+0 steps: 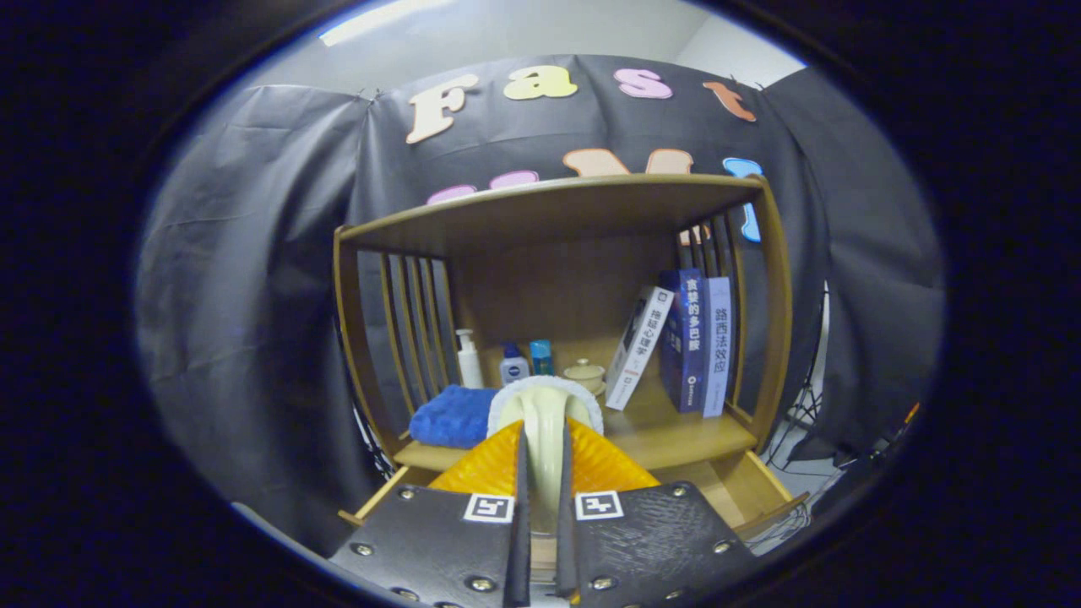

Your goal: Pull open the drawer, take out the items inside it, and place them on the countertop above the cabinet.

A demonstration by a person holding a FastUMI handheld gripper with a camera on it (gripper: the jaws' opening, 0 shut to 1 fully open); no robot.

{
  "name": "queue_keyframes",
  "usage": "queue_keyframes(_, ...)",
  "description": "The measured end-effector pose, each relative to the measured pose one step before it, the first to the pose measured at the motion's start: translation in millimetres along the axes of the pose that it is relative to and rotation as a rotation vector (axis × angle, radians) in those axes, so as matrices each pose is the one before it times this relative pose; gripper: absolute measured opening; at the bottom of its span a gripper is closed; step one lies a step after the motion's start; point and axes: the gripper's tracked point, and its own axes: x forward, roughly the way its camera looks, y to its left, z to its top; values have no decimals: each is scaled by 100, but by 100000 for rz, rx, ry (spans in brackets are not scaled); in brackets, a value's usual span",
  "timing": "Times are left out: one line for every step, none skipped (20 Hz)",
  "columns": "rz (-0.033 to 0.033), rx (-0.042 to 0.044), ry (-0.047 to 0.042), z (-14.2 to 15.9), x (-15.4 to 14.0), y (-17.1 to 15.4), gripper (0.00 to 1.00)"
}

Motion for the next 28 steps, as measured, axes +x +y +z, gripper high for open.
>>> queue_keyframes(-51, -978, -262, 460, 631, 198, 12)
queue_keyframes(-79, -721, 627, 331, 561, 78, 12)
queue_keyframes(-331, 100, 325, 321, 618, 108, 12)
queue_keyframes(-878, 136, 669, 319, 711, -91, 12)
queue_keyframes(-670, -43, 172, 275, 810, -76, 12)
queue_keyframes(-807, -222, 177, 250, 881, -213, 12)
queue_keyframes(-1201, -282, -251, 236, 907, -268, 12)
queue_keyframes(-965, -655, 141, 105, 1181, -222, 12)
queue_keyframes(-888, -362, 237, -75, 965, -302, 12)
queue_keyframes(-801, 209, 528, -206, 1135, -196, 12)
queue_keyframes(-762, 545, 472, -342, 1228, -165, 12)
queue_keyframes(-908, 670, 1123, -571, 1198, -283, 12)
queue_keyframes(-1064, 415, 562, -617, 1348, -303, 12)
queue_keyframes(-690, -57, 731, -732, 1290, -241, 12)
queue_keyframes(-410, -795, 881, -870, 1347, -139, 12)
queue_keyframes(-3, -1093, 1356, -1027, 1329, -68, 12)
queue_keyframes(614, -618, 1795, -1282, 1229, 140, 12)
queue_keyframes(1023, -567, 2243, -1187, 1148, 166, 12)
queue_keyframes(828, -773, 1439, -1080, 1157, 170, 12)
queue_keyframes(-840, -1475, 3115, -1168, 1084, -222, 12)
queue_keyframes(-1277, -58, 3010, -1231, 1087, -490, 12)
queue_keyframes(451, 874, 2149, -764, 1012, 130, 13)
queue_keyframes(448, 1368, -1007, 290, 538, -66, 13)
queue_keyframes(-329, 1094, -1778, 383, 691, -133, 13)
queue_keyframes(-768, 641, 370, -190, 735, -408, 13)
queue_keyframes(1091, 1375, 675, -196, 633, 152, 15)
queue_keyframes(909, 1614, 217, -214, 711, 75, 16)
queue_keyframes(1331, 1459, 429, -199, 467, 161, 15)
